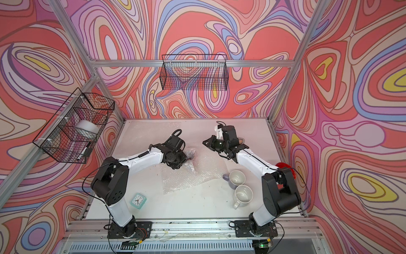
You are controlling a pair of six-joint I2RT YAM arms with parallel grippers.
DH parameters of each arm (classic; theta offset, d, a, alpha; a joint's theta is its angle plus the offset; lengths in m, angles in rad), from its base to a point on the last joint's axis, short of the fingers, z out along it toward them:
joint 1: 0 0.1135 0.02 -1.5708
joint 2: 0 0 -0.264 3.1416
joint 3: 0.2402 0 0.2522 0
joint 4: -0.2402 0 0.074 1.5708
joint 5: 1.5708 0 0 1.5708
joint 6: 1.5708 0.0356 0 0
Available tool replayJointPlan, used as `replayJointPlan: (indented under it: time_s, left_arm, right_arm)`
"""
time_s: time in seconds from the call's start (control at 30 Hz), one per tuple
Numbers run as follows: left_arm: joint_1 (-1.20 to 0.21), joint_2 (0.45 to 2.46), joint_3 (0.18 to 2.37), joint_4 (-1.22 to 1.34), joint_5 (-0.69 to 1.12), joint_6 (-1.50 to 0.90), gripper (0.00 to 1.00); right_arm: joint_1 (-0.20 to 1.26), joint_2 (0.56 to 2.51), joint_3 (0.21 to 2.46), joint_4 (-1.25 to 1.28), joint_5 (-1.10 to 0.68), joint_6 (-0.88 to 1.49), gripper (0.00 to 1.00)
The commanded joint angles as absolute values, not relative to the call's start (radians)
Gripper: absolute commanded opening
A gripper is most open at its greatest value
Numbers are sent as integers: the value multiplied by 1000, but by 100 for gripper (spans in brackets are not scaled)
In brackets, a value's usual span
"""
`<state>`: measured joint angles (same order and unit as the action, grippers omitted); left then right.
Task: Wrap mugs in bubble wrap
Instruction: Stick the tape on the bubble wrap.
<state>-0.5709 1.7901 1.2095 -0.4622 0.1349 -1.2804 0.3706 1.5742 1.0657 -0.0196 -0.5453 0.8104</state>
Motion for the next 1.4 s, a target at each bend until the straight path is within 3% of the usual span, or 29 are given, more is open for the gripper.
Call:
replayJointPlan:
  time_s: [0.0,0.37,1.13,1.37]
  left_arm:
    - [-580,1804,1212,-432,150,-1302,28]
    - [-580,1801,1203,-416,159,-1309,28]
    - [-580,1804,1221,-419,159,-1312,28]
    - [-581,1786,1218,-425,148,-1311,29]
  right_arm:
    - [397,1594,1056,39,-572,826,0]
    - [493,1714,1150,-50,-573,777,0]
    - [580,1851,1118,-48,-554,899,0]
    - [600,1887,1148,-211,-430,780,0]
